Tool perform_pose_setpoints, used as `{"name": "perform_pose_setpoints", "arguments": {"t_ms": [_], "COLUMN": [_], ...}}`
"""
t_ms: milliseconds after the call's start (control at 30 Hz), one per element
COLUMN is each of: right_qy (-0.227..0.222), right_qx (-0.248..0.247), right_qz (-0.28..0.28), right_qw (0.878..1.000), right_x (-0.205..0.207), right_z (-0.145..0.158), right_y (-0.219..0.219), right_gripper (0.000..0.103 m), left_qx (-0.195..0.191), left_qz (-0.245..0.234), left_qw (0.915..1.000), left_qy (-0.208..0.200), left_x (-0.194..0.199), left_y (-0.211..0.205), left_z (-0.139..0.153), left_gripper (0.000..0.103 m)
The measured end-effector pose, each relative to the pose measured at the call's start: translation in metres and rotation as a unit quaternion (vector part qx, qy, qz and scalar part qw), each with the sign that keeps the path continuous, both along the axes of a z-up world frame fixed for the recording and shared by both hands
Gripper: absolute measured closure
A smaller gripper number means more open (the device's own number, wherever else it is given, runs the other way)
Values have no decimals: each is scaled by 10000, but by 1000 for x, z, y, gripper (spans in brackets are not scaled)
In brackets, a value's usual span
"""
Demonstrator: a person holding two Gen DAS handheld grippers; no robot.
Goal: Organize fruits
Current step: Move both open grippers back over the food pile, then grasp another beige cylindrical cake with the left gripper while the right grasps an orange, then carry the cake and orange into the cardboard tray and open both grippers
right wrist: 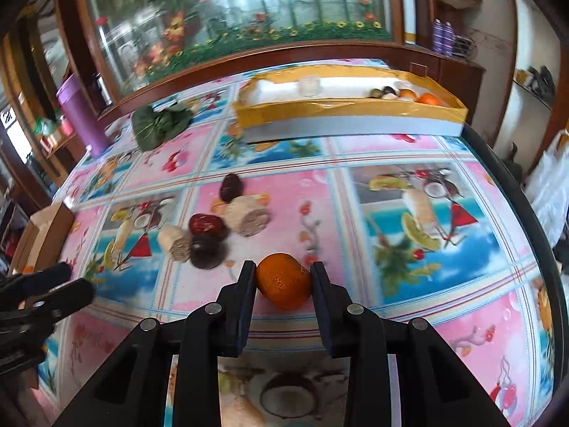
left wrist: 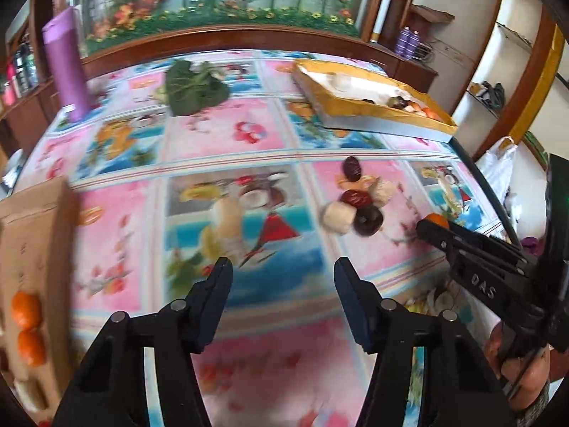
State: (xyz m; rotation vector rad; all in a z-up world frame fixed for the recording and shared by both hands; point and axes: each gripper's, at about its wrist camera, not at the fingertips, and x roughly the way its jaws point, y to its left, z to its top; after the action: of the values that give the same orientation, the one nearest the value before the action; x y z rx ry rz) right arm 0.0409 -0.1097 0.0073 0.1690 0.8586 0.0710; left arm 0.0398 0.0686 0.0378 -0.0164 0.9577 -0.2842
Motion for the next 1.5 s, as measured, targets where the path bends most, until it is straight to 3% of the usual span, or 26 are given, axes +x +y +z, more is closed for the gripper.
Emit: {"name": "perform_pose_setpoints", "arguments": {"t_ms": [200,267,333,400,567,867,1033,1267,1500], "right_qy": [126,163,160,135,110,-12,-131,-234,-460], "right_qx": [182,248,263,273,283,264,334,171,236], "right_qz": [-53,-17,0,13,18,33,109,271,1239], "right_qw": [9997,9996,9995,9995,9995,9996,9993,9992,9909], "right_x": [4,4,4,3,3,2,0,-4,-12], "right_z": [-3,-4,-4,-3,-3,0,2,7,65], "right_y": [-5,-4,-3,-2,-1,2,5,19,97], "right_gripper": [70,70,70,70,70,70,70,70,70], "left_qx": [-257,-220,-205,-305,-135,-262,-395,-22,385], "left_qz": [-425,-541,-604,-661,-651,-453,-196,656,1703], "left_qw": [9987,9983,9980,9973,9978,9986,9984,9963,9840], "left_qy": [-64,-49,41,57,-54,-124,-346,-552,-349], "left_x": [31,38,44,45,43,27,5,-26,-23], "left_y": [-30,-37,-41,-41,-47,-29,16,128,237], "left_z": [-13,-17,-23,-24,-27,-11,21,52,49], "left_gripper": [46,55,73,77,78,81,81,81,81]}}
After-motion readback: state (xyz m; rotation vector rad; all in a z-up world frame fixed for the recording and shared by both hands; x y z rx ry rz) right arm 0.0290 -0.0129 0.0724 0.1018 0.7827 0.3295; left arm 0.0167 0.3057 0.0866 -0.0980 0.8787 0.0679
